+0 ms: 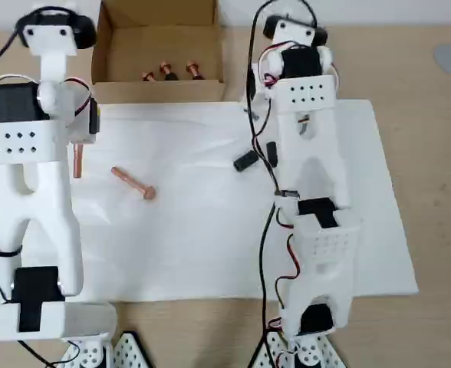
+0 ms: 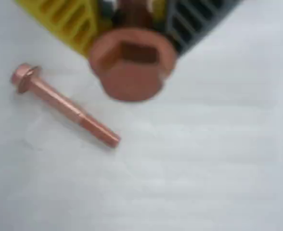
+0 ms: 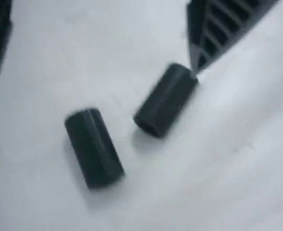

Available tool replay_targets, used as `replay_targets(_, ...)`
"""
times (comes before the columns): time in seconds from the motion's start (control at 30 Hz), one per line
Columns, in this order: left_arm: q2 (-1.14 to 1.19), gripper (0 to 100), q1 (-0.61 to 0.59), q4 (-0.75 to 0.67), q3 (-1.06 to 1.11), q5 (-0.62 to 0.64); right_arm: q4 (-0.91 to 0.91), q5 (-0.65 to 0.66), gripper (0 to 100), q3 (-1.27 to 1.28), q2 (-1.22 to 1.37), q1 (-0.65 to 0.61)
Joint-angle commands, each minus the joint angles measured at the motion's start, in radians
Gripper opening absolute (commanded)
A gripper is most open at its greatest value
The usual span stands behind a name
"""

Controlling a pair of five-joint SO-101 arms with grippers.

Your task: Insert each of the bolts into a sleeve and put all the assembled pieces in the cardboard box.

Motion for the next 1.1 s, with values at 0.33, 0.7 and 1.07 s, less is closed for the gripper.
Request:
replay_targets(0.33,-0.021,1,0.02,0.003,0.068,-0.201,-0.069,-0.121,29.6,0.16,-0.005,-0.068)
replay_targets(0.7,-0.022,1,0.02,0.003,0.08,-0.201,-0.071,-0.238,29.5,0.151,0.13,-0.131)
replay_targets(1.07,-0.022,1,0.015,0.003,0.078,-0.203,-0.178,-0.272,29.5,0.16,0.134,-0.147)
